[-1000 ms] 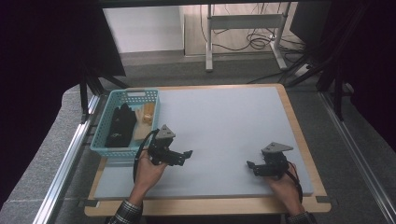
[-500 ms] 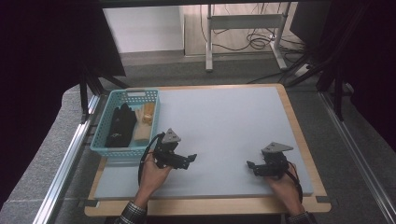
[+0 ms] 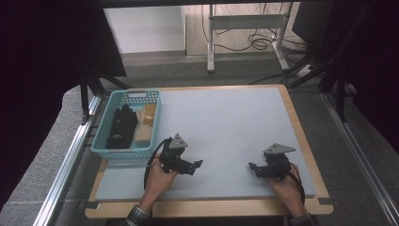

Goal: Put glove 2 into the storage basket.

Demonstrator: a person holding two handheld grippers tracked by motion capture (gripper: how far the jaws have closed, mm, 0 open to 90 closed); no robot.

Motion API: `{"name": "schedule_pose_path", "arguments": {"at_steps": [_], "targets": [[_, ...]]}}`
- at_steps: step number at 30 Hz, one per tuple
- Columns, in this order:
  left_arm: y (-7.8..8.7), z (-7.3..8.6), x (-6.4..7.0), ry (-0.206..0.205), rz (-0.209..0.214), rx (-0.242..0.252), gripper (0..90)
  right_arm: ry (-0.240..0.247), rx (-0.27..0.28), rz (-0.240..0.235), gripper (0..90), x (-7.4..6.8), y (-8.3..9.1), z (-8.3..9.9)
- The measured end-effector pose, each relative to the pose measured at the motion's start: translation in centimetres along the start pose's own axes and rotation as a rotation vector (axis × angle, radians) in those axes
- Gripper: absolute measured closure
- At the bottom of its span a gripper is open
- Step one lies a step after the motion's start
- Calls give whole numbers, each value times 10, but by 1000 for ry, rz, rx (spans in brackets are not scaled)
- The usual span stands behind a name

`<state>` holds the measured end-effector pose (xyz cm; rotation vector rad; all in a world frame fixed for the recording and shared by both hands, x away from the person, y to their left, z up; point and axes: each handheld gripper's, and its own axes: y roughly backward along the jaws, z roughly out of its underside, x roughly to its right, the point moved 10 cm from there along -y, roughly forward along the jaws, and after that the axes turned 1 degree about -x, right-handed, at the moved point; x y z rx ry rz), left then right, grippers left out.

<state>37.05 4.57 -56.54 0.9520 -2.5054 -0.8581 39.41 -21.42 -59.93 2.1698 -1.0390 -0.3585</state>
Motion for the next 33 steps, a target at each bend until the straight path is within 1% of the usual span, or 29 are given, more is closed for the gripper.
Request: {"name": "schedule_pose_path", "arguments": {"at_steps": [6, 11, 18, 33], "targets": [[-6, 2, 7, -13, 16, -2, 0, 0, 0, 0, 190, 0, 0, 0], [-11, 4, 11, -25, 21, -10, 0, 0, 0, 0, 190, 0, 0, 0], [-18, 10, 16, -37, 24, -23, 0, 0, 0, 0, 190, 0, 0, 0], [-30, 20, 22, -62, 23, -60, 0, 0, 0, 1, 190, 0, 0, 0]]}}
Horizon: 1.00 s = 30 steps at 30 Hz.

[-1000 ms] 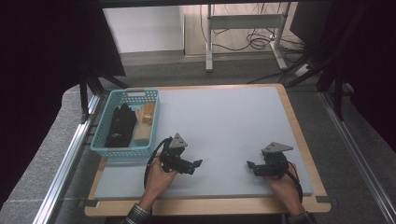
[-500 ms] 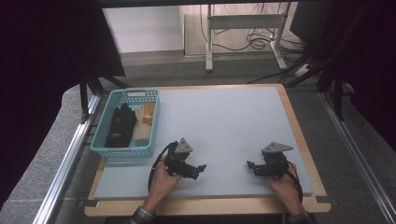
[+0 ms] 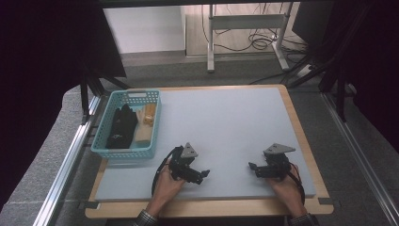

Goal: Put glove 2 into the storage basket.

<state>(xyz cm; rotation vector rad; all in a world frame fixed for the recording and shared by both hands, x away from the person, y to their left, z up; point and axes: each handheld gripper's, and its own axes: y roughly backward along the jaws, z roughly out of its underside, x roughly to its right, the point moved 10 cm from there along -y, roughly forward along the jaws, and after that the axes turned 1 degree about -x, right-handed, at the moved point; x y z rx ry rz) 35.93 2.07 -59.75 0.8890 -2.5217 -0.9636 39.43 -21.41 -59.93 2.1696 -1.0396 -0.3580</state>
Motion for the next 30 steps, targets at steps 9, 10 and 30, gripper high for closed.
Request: {"name": "schedule_pose_path", "arguments": {"at_steps": [9, 10, 30], "targets": [[-8, 5, 3, -14, -10, -27, 0, 0, 0, 0, 190, 0, 0, 0], [-8, 6, 3, -16, -11, -31, 0, 0, 1, 0, 190, 0, 0, 0], [-17, 12, 6, -16, -11, -75, 0, -1, 1, 0, 190, 0, 0, 0]]}}
